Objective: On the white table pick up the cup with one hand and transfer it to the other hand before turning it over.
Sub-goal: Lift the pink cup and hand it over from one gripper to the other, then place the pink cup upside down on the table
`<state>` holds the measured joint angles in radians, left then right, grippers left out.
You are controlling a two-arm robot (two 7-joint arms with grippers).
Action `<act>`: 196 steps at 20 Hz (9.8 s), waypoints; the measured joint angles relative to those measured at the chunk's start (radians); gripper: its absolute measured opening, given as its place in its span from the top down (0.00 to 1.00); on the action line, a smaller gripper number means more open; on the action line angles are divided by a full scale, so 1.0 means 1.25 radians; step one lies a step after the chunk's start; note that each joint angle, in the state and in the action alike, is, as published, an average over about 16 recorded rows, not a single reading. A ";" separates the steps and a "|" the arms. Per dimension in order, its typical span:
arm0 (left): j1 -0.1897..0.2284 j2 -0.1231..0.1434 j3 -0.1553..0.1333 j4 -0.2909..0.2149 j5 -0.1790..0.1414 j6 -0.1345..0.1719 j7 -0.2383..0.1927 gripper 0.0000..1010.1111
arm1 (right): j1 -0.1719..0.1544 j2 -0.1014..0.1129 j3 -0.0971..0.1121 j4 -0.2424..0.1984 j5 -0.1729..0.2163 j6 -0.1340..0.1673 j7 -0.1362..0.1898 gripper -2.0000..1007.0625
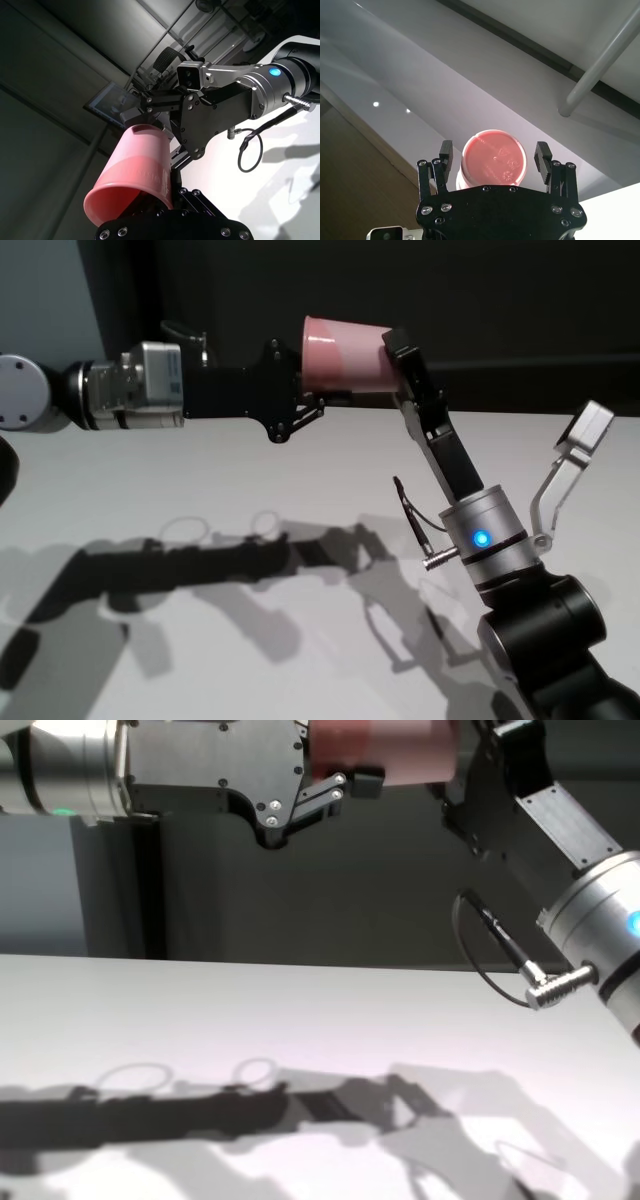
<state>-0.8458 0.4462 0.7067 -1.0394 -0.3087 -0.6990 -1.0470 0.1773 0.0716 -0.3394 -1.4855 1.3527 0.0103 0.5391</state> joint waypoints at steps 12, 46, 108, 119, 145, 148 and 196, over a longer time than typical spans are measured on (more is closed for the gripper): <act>0.000 0.000 0.000 0.000 0.000 0.000 0.000 0.95 | 0.009 0.009 -0.025 -0.001 0.007 -0.013 -0.005 0.00; 0.000 0.000 0.000 0.000 -0.001 -0.001 0.000 0.95 | 0.008 0.010 -0.026 -0.005 0.008 -0.014 -0.006 0.26; 0.068 0.073 -0.029 -0.079 -0.004 0.052 0.048 0.01 | 0.008 0.009 -0.026 -0.005 0.007 -0.013 -0.005 0.26; 0.148 0.126 -0.088 -0.161 0.039 0.123 0.173 0.01 | 0.008 0.009 -0.026 -0.005 0.007 -0.013 -0.005 0.26; 0.395 0.106 -0.275 -0.269 0.060 0.306 0.515 0.01 | 0.008 0.009 -0.026 -0.005 0.007 -0.013 -0.005 0.26; 0.412 0.096 -0.282 -0.261 0.051 0.315 0.521 0.01 | 0.008 0.009 -0.026 -0.005 0.007 -0.013 -0.005 0.26; 0.512 0.042 -0.320 -0.198 0.058 0.345 0.493 0.01 | 0.002 0.016 -0.025 -0.006 0.007 -0.020 -0.015 0.26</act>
<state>-0.2054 0.4983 0.3068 -1.2871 -0.2362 -0.2684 -0.4303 0.1798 0.0916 -0.3708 -1.4932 1.3614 -0.0142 0.5201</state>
